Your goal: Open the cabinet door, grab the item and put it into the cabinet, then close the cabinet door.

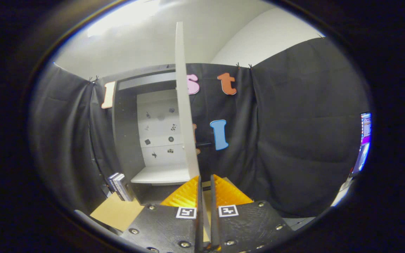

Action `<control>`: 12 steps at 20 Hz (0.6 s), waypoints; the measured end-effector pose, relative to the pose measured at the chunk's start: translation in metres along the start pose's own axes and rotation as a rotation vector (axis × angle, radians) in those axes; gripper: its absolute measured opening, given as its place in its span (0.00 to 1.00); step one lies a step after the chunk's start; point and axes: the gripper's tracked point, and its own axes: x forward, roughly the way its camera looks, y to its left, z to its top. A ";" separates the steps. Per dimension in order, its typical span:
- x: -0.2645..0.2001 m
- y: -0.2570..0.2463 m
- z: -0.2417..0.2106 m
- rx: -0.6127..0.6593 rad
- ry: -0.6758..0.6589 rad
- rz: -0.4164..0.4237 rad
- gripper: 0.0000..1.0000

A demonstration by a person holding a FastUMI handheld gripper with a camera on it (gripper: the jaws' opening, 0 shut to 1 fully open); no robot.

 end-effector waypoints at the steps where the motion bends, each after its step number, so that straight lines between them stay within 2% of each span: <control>1: -0.006 0.009 0.001 0.015 -0.008 0.004 0.09; 2: -0.010 0.025 0.001 0.041 -0.009 0.032 0.10; 6: -0.017 0.079 -0.018 0.081 0.022 0.083 0.33; 12: 0.001 0.146 -0.065 0.045 0.092 0.156 0.90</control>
